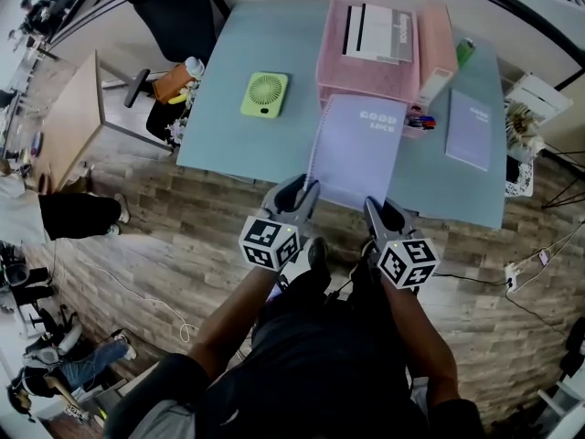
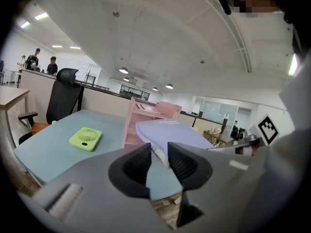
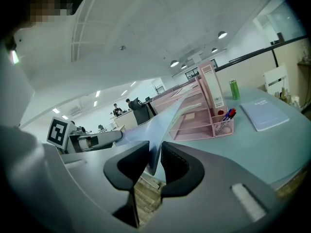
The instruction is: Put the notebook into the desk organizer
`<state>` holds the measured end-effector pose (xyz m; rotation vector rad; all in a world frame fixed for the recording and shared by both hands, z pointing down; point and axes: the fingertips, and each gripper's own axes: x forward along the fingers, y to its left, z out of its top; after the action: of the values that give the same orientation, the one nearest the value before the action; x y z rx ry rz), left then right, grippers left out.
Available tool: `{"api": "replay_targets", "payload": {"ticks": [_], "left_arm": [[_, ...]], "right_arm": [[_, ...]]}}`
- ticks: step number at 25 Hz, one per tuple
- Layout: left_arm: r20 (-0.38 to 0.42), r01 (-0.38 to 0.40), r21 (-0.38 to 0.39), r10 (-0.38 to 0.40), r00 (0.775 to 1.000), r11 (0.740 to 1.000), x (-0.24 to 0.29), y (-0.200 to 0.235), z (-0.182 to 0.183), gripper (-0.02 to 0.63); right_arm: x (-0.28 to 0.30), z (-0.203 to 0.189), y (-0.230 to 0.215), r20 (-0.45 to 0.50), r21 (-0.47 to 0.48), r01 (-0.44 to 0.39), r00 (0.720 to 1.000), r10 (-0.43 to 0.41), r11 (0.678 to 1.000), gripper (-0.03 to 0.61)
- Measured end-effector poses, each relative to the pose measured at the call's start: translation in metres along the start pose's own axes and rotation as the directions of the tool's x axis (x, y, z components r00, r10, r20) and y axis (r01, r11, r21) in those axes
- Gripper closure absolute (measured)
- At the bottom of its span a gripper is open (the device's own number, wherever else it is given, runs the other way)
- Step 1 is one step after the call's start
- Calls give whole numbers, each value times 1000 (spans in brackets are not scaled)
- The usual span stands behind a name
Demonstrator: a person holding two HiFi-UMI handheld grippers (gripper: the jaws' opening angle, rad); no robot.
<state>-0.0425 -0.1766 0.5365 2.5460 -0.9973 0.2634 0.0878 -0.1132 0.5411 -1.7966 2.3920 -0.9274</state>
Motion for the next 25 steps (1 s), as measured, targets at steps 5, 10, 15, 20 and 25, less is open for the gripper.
{"api": "replay_targets", "payload": {"ticks": [5,10,15,20,25], "left_arm": [[-2,-12,3,12,1000,1000,7,3,-4,453],[-3,-27,0,27,1000,1000,14,8,-6,453],[1,-36,-3,36,999,999,23,13,-3,453],[-7,-42,-15,42,999,999,33,21,-4,453],[-17,-43,-20,43,999,999,50,29,-4,453]], "right_arm": [[7,-4,-8,1,9,-6,1000,6,1000,502],[16,-4,-14,2,15,-15,1000,15,1000,502],[24,0,-21,2,16,-21,1000,21,1000,502],[34,4,-26,-4,21,-21,1000,21,1000,502],[47,6,-38,-14,46,-16,1000,17,999,502]]}}
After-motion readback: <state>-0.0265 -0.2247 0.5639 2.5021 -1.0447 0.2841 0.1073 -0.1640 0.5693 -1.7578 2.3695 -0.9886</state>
